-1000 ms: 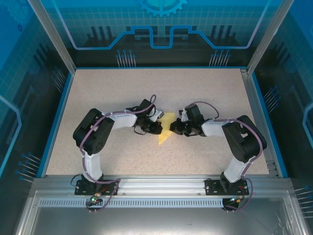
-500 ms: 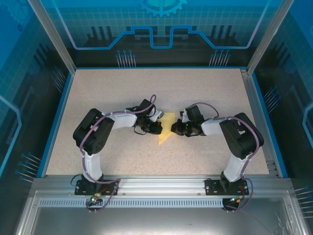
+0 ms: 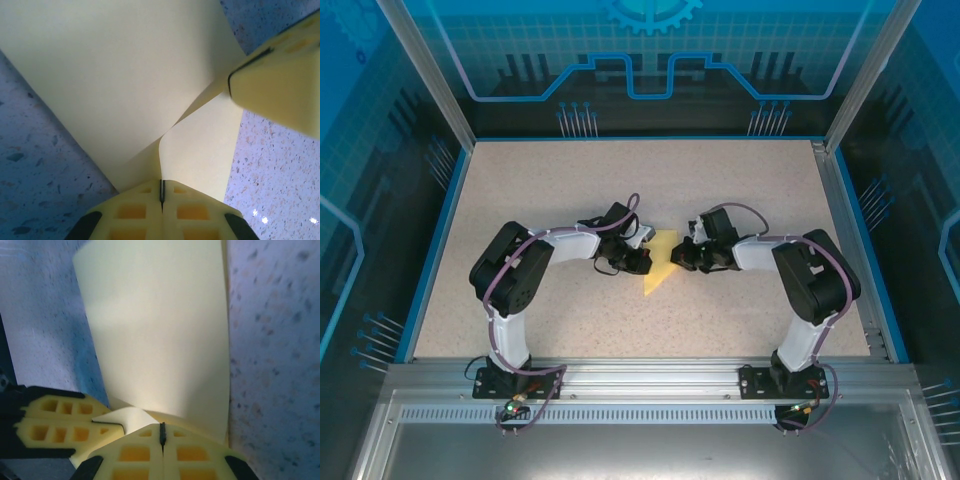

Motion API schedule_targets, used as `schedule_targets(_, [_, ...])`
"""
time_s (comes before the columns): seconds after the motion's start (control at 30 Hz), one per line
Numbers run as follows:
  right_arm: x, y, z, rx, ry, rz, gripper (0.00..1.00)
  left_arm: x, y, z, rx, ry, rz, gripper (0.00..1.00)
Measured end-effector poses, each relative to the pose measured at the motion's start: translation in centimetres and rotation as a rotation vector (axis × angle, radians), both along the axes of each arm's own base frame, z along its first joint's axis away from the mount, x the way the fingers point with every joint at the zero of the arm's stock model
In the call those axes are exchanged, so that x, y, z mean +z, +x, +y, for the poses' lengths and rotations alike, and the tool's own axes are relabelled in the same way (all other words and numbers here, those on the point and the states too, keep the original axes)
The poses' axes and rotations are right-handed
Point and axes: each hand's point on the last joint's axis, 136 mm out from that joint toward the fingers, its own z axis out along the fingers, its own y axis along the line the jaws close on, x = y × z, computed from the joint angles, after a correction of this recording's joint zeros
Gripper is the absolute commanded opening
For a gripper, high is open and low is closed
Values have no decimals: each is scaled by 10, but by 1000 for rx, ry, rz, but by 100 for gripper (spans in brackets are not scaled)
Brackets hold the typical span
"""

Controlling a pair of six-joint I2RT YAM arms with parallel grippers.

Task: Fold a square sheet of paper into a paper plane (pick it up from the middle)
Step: Third fold the triangle at the center of the table.

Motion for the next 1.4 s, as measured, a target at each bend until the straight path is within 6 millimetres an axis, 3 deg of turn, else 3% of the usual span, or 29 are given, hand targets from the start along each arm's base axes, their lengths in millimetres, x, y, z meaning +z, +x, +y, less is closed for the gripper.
schedule_targets(0.3, [-13,4,-11,-26,-15,29,0,0,0,0,0,0,0,5])
schedule_targets(0.63, [-14,5,-13,-22,-20,23,0,0,0,0,-2,4,5,5])
schedule_targets(0.87, [-1,-1,-16,-13,-36,20,0,0,0,-1,-16,6,-2,5])
schedule_targets(1.07, [22,7,1,20,24,-35,0,0,0,-1,-16,7,-2,5])
schedule_targets(1.4, [-14,-5,1,25,9,46,0,0,-1,-1,-18,9,2,8])
